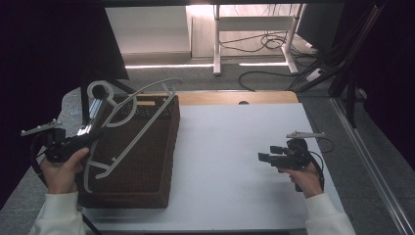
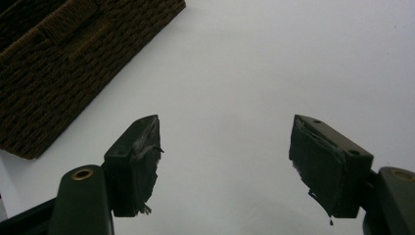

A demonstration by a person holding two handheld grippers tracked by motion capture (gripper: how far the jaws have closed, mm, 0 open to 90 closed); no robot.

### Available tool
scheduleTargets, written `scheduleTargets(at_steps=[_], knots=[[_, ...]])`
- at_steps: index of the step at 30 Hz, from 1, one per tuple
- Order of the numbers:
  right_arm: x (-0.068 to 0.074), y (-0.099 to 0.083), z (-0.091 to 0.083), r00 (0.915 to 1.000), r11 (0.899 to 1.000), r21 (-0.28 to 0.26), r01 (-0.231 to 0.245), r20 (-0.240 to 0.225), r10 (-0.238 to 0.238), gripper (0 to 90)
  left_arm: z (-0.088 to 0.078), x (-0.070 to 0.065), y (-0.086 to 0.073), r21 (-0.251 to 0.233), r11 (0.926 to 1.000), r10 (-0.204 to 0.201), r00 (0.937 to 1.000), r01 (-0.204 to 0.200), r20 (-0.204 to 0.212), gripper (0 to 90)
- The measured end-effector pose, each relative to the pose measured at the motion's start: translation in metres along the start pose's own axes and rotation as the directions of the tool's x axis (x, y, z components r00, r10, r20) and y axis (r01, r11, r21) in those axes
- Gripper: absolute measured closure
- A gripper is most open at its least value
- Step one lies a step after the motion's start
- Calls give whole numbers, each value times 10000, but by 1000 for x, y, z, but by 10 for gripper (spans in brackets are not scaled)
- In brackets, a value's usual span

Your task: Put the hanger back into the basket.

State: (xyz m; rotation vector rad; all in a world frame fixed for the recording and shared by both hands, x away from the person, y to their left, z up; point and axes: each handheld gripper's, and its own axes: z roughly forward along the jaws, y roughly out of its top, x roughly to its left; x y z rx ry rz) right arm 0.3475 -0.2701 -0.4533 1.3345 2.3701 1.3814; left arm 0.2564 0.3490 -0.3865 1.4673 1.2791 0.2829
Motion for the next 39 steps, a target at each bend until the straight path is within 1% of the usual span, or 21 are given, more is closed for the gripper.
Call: scheduleTargets(at_steps=[3,7,9,13,14,15,16,21,23,24,25,27,28,29,32,33,34,36,37,38,39], knots=[[1,0,2,10000,9998,185,79,10,-79,274,-2,6,-2,-64,10000,-15,10000,15,-80,805],[2,-1,4,9999,9995,273,161,6,-161,269,-4,15,-3,-73,10000,-36,9999,35,-168,804],[2,-1,4,9998,9995,254,185,-53,-183,265,-4,17,-3,-64,10000,-17,9998,16,-189,804],[3,-1,2,9998,9995,242,190,-40,-189,264,-5,26,-4,-78,10000,1,9995,-4,-313,804],[2,-1,2,9998,9995,251,192,-23,-192,264,-5,30,-5,-94,10000,-2,9994,-1,-339,804],[2,-1,2,9998,9995,251,192,-23,-192,264,-5,30,-5,-94,10000,-2,9994,-1,-339,805],[2,-1,3,9998,9995,257,178,8,-179,264,-6,34,-5,-69,9999,98,9993,-100,-348,804],[2,-2,3,9997,9992,326,226,31,-227,263,-6,41,-6,-113,9998,183,9992,-188,-362,804],[2,-2,3,9997,9991,337,244,62,-246,262,-7,45,-6,-99,9992,387,9986,-391,-352,804],[2,-2,3,9997,9991,337,244,62,-246,262,-7,45,-6,-99,9992,387,9986,-391,-352,804],[2,-2,3,9996,9991,342,254,67,-257,262,-7,46,-7,-70,9986,525,9980,-528,-338,804],[2,-2,3,9997,9990,361,248,82,-251,261,-7,48,-7,-41,9981,618,9975,-619,-331,804],[1,-2,3,9994,9992,300,270,197,-276,261,-7,48,-7,-33,9978,663,9972,-665,-351,804],[1,-2,3,9994,9992,300,270,197,-276,261,-6,48,-7,-21,9976,698,9969,-699,-376,804],[0,-2,2,9994,9994,268,235,238,-241,261,-4,49,-8,151,9967,806,9957,-799,-459,804],[0,-2,2,9995,9995,242,207,245,-213,261,-2,49,-9,284,9958,886,9949,-873,-479,803],[0,-2,2,9995,9995,242,207,245,-213,261,-2,49,-9,284,9958,886,9949,-873,-479,803],[0,-2,2,9994,9994,256,225,249,-231,261,2,49,-10,500,9937,1031,9933,-1005,-531,803],[0,-2,3,9994,9993,284,252,248,-259,261,5,49,-10,714,9910,1173,9913,-1129,-604,803],[0,-2,3,9994,9993,284,252,248,-259,261,5,49,-10,714,9910,1173,9913,-1129,-604,803],[0,-2,3,9993,9993,277,254,256,-261,261,7,49,-11,820,9894,1254,9900,-1199,-647,803]])
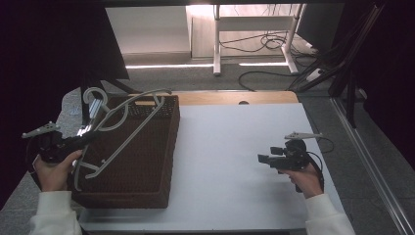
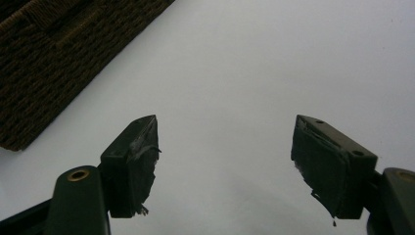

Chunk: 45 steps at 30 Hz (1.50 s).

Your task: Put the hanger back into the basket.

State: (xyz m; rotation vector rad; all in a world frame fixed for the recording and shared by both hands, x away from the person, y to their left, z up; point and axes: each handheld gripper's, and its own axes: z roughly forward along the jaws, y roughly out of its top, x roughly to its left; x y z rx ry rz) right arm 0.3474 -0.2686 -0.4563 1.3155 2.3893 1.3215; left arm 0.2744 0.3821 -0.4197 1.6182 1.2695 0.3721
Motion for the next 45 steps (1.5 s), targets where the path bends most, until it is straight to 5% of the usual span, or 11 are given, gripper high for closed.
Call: scheduleTargets(at_steps=[7,10,11,14,25,30,34,45], knots=[[-1,0,-1,10000,10000,5,-32,31,32,261,13,0,-3,842,9958,336,9990,-358,283,781],[-1,0,-1,10000,10000,20,-22,29,22,260,20,-1,-5,1134,9926,434,9991,-429,-15,457],[-1,0,-1,10000,10000,21,-17,31,17,261,21,-3,-4,1357,9894,551,9981,-510,-268,457],[-2,0,-1,10000,10000,22,-26,38,26,260,22,-7,-3,1554,9864,625,9966,-536,-531,274],[-4,1,-1,9998,9998,-152,-114,-180,111,261,23,-33,4,1721,9804,937,9954,-958,202,285],[-2,2,2,9999,9997,-245,31,-120,-34,261,27,-47,5,1547,9833,854,9937,-957,721,296],[0,3,2,9995,9982,-515,301,63,-298,261,32,-58,5,1674,9801,979,9932,-1071,623,299],[3,8,0,9945,9924,-701,1013,355,-990,261,52,-103,6,1812,9663,1610,9786,-1828,1285,286]])
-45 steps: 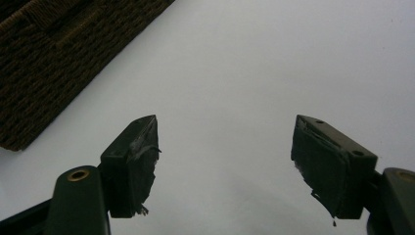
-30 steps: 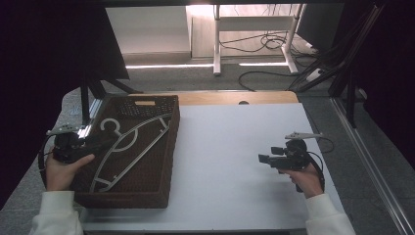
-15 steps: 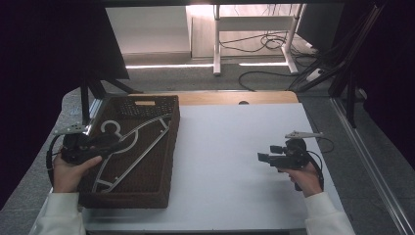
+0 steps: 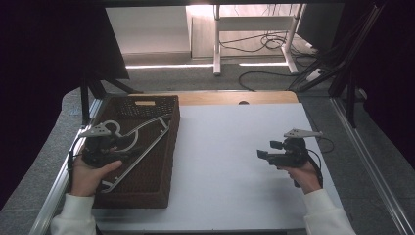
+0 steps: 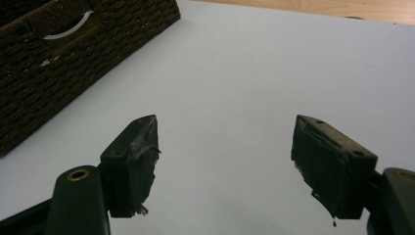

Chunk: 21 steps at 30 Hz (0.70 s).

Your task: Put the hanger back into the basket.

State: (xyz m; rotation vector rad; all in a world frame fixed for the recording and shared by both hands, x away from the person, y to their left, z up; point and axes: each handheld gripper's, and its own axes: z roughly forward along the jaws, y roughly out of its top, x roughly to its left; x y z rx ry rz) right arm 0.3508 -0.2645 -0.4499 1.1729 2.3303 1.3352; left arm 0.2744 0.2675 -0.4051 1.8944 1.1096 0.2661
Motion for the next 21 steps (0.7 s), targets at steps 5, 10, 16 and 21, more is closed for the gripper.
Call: scheduleTargets(at_steps=[5,10,16,21], knots=[[5,1,-3,9997,9997,-22,248,59,-248,261,15,-16,0,41,10000,43,9999,-43,145,279],[10,3,-4,9988,9988,-65,490,41,-490,261,24,-23,-4,114,9999,25,9999,-26,108,272],[11,2,1,9972,9970,167,754,10,-754,260,26,-20,-6,122,9998,-157,9999,157,30,272],[11,2,1,9966,9964,214,823,22,-824,260,29,-19,-7,110,9999,-106,9998,105,139,268]])
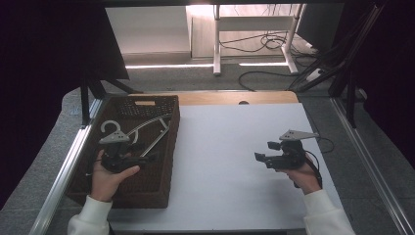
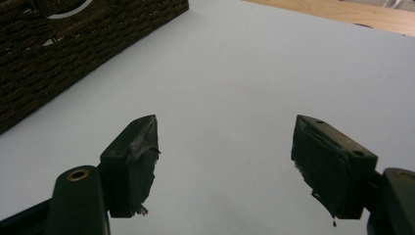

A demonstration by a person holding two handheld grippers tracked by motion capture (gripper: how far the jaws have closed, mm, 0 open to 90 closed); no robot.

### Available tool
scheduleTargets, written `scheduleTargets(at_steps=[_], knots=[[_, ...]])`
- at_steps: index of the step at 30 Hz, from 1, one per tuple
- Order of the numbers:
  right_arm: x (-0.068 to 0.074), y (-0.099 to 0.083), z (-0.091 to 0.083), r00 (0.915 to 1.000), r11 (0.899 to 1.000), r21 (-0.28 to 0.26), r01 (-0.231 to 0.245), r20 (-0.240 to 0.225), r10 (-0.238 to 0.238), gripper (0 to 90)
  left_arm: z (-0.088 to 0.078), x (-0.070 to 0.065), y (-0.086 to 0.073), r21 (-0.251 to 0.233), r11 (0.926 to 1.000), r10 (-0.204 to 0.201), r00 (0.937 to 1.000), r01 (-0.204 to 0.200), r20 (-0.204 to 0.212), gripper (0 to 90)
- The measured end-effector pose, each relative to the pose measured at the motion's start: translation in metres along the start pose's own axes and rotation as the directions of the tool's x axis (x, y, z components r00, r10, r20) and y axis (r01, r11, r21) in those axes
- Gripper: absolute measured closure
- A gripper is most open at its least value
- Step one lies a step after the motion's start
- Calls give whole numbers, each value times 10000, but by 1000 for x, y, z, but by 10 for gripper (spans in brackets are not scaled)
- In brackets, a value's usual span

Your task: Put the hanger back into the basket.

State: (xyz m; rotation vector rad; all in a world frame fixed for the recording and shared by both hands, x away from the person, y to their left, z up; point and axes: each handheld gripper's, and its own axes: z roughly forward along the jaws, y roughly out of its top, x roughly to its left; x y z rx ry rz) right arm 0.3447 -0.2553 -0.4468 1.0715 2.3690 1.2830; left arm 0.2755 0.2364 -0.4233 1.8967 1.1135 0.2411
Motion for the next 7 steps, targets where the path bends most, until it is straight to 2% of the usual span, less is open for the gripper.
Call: scheduleTargets(at_steps=[7], knots=[[0,0,0,10000,10000,-70,3,-4,-3,255,-1,0,0,-56,10000,-21,10000,21,-18,263]])
